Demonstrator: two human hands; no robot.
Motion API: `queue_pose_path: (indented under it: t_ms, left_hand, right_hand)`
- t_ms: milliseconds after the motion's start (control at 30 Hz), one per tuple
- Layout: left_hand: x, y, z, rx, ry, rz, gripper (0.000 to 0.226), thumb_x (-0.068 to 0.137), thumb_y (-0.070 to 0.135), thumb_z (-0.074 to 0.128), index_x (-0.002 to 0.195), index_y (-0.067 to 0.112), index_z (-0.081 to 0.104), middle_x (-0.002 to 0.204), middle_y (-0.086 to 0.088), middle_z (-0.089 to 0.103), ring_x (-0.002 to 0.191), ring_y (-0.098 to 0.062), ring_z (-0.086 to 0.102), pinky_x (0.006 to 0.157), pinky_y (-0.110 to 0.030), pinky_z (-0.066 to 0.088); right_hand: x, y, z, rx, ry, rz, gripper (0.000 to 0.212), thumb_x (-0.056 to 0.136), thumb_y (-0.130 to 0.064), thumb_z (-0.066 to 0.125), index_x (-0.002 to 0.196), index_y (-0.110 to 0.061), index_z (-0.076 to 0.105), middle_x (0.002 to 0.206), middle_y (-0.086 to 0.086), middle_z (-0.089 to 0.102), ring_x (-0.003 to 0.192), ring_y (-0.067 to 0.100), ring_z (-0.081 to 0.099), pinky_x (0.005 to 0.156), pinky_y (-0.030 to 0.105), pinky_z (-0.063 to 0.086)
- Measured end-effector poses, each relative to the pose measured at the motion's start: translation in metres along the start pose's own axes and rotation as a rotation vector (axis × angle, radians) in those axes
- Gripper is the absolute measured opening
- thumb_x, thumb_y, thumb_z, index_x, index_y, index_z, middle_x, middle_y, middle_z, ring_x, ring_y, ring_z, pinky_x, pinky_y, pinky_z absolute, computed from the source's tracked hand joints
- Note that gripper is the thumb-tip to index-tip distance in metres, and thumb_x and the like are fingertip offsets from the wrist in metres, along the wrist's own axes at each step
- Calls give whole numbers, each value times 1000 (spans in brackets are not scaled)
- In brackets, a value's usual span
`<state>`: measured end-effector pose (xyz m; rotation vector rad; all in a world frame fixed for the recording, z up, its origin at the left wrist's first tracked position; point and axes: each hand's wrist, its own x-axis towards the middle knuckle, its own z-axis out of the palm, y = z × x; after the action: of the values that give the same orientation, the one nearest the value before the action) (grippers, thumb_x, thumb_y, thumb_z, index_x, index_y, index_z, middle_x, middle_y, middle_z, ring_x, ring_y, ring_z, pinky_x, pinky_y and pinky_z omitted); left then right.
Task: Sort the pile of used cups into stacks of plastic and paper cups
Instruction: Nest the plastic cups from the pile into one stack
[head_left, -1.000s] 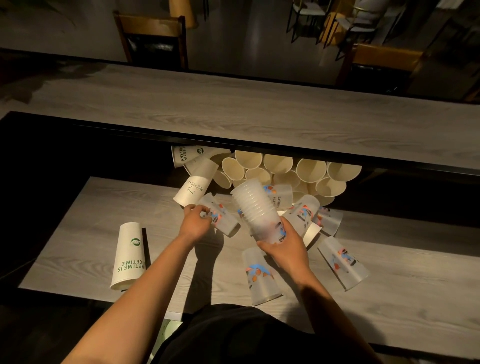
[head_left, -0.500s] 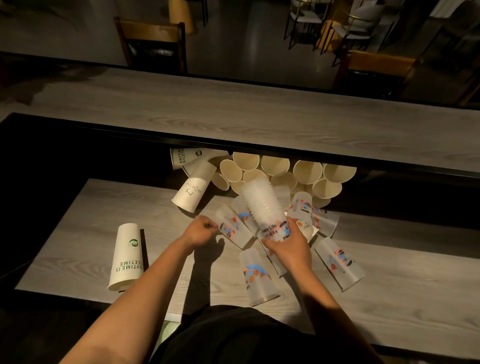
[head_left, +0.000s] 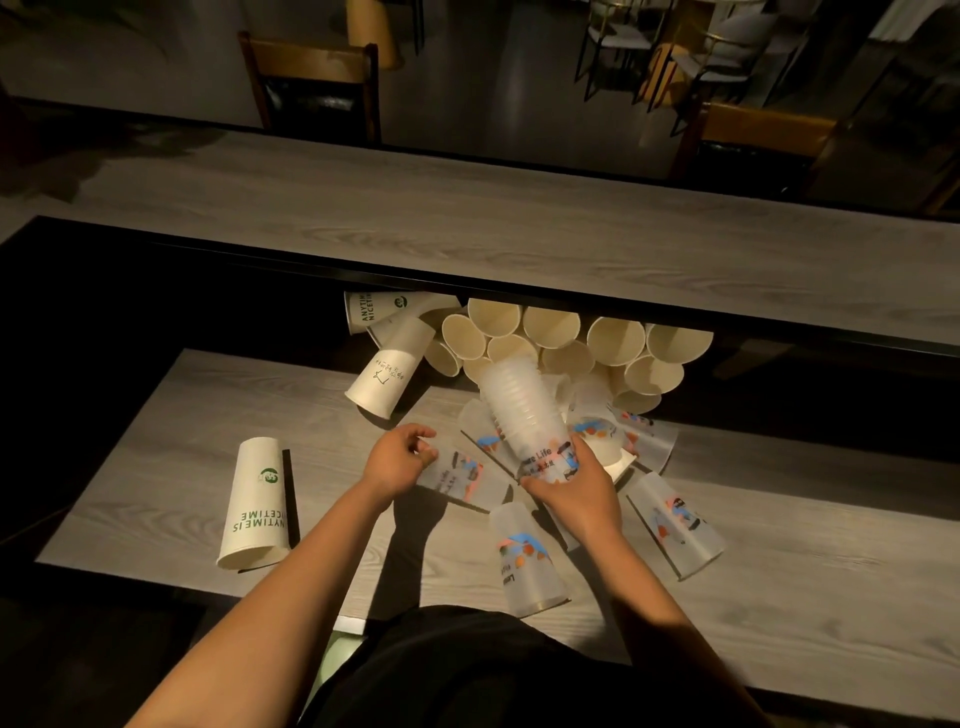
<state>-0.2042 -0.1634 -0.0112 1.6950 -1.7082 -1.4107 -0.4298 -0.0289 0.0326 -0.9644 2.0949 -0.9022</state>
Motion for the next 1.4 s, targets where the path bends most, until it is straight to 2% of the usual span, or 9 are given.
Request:
queue_pose_path:
  t_ms: [200,400,600,733,900,1000,1133,1233,1400]
  left_hand:
    - [4,25,-22,-296,532,50,17,100,20,55,116,21,63,113,-2,64,98,-18,66,72,-30,59]
    - [7,57,-38,-635,769,38,19,97,12,56,114,17,62,111,-5,66,91,-12,67,58,-13,51]
    - [6,80,-33,-536,585,200,18,96,6,61,104,22,65,100,7,69,86,1,69,63,-9,52]
    - [3,89,-29,-403,376,332,27,94,5,64,96,31,70,96,13,72,92,-2,68,73,-11,53]
    - [-6,84,-21,-232,24,373,30,97,17,64,111,42,72,112,19,72,105,3,63,90,-18,50]
    - [-9,65,-19,-157,48,227,41,97,26,65,136,37,57,136,8,59,114,-1,57,96,-31,48]
    - [-18,28,-18,271,39,-181,80,88,31,74,154,22,31,154,-15,37,140,-36,37,109,-53,42]
    - [-32,8,-21,430,-72,-397,98,82,30,81,157,24,18,159,-16,20,144,-42,23,110,-54,37]
    - [-45,-20,-17,469,-120,-474,93,83,14,76,156,22,19,160,-13,10,141,-42,25,111,-50,39]
  right_hand:
    - [-2,0,-2,19,-38,-9,62,51,-54,80,104,-53,47,91,-26,61,82,-7,58,62,20,43]
    - [-1,2,-2,-7,-99,-65,57,48,-59,74,98,-63,46,93,-26,63,84,-7,60,66,23,46]
    - [1,1,-7,-63,-108,-108,76,59,-47,86,123,-54,46,99,-31,59,91,-5,60,76,26,51]
    - [5,2,-6,-117,-108,-142,86,63,-40,90,138,-42,47,104,-24,56,93,0,60,80,29,53]
    - [6,2,-1,-65,-95,-149,80,65,-37,91,131,-46,48,108,-20,61,97,2,62,82,30,54]
    - [7,1,0,-38,-66,-144,74,66,-36,90,126,-47,47,103,-23,61,95,1,61,80,29,52]
    - [8,-1,2,-8,-77,-150,71,66,-35,90,120,-50,47,103,-24,62,94,-4,59,75,25,49]
    - [8,-1,6,-14,-109,-148,74,65,-37,90,127,-40,52,109,-17,65,98,3,62,82,31,54]
    - [3,-2,13,-5,-155,-164,73,64,-35,91,127,-40,55,109,-19,67,97,-3,63,80,26,52]
